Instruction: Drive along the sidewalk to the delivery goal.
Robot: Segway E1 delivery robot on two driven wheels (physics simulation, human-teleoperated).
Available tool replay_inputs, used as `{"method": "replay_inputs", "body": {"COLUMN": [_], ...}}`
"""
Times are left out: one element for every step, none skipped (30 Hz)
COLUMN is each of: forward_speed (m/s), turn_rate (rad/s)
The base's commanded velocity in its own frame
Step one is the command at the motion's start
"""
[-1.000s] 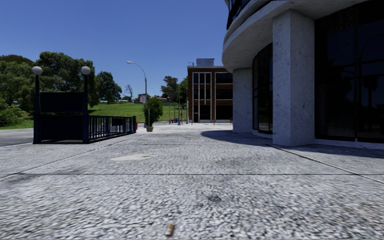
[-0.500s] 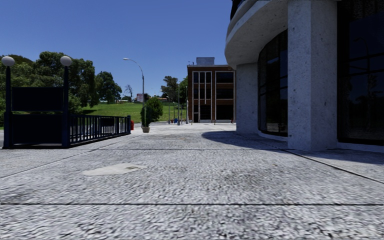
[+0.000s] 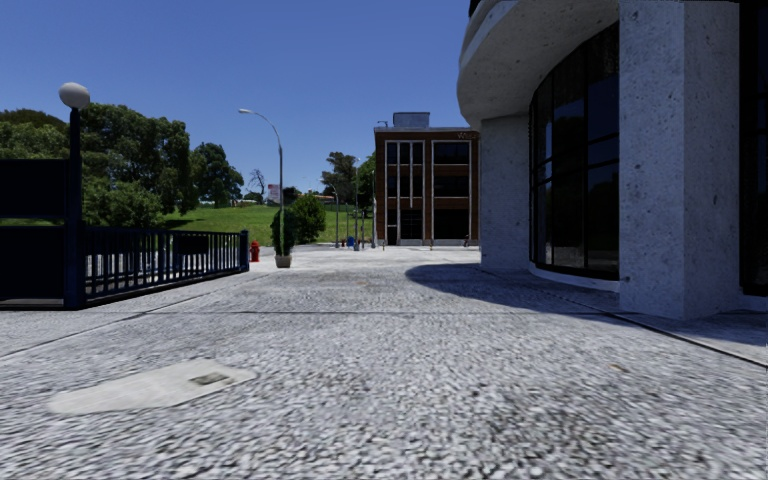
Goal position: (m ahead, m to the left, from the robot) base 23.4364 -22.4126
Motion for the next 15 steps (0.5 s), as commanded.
{"method": "replay_inputs", "body": {"forward_speed": [1.98, 1.98, 1.98, 1.98, 1.98, 1.98, 1.98, 1.98, 1.98, 1.98, 1.98, 1.98, 1.98, 1.98, 1.98], "turn_rate": [0.0, 0.0, 0.0, 0.0, 0.0, 0.0, 0.0, 0.0, 0.0, 0.0, 0.0, 0.0, 0.0, 0.0, 0.0]}}
